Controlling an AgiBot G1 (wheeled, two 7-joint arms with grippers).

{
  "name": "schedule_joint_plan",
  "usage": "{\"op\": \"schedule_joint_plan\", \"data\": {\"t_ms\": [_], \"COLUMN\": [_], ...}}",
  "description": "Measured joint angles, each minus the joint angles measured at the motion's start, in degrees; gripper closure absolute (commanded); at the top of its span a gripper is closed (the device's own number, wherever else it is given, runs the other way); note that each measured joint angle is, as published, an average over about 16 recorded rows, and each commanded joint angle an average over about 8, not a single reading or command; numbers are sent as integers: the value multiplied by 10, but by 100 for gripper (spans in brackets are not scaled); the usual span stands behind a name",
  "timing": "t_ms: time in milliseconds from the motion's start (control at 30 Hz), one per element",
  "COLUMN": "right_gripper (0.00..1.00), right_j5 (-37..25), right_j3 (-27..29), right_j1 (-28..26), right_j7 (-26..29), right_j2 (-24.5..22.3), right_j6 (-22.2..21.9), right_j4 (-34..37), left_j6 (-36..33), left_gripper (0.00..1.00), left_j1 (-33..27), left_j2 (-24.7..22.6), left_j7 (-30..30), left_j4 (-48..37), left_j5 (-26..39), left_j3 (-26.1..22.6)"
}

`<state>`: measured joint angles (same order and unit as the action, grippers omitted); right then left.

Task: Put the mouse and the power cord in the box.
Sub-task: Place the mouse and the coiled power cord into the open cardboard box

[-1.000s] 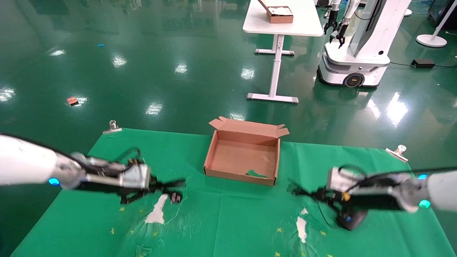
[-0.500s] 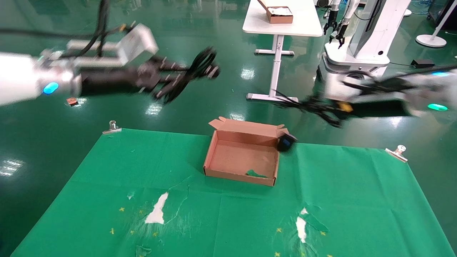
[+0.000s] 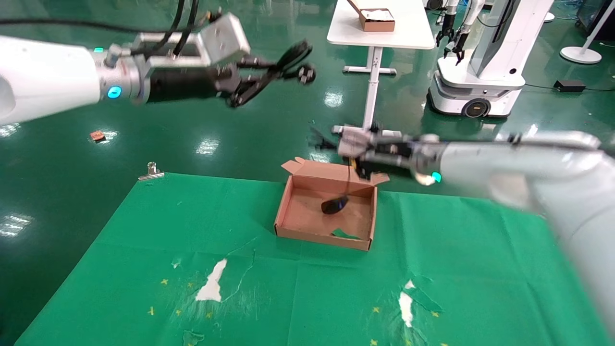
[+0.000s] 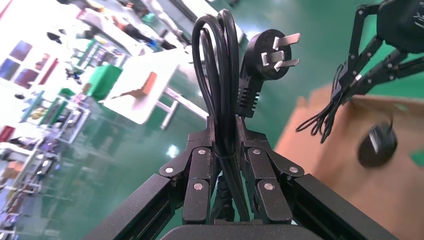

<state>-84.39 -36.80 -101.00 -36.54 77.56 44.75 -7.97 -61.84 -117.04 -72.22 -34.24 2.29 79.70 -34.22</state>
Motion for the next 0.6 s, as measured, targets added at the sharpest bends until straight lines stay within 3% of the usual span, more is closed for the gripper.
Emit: {"op": "schedule_joint_plan", "data": {"t_ms": [167,200,433,467,600], "right_gripper": [99,92,5,0,0], "right_j5": [8,9,20,23,35], "right_j3": [-8,-10,-23,-24,-24], "right_j1": [36,42,62,64,65], "right_j7": [-11,-12,-19,-19,-18], "right_j2": [4,4,3,2,1], "right_j6": [-2,2,25,26,25], "right_j4": [-9,-11,-22,-22,-19], "left_j6": [-21,-25,-49,-51,-55], "left_gripper": [100,100,100,100,100], "left_j1": [6,7,13,14,17], "left_j2": [14,17,32,33,33], "left_j7": [-17,-20,-36,-37,-45], "left_j4": [-5,-6,-10,-11,-9], "left_j5": [13,15,30,31,36], "left_j3": [-9,-11,-21,-22,-25]}}
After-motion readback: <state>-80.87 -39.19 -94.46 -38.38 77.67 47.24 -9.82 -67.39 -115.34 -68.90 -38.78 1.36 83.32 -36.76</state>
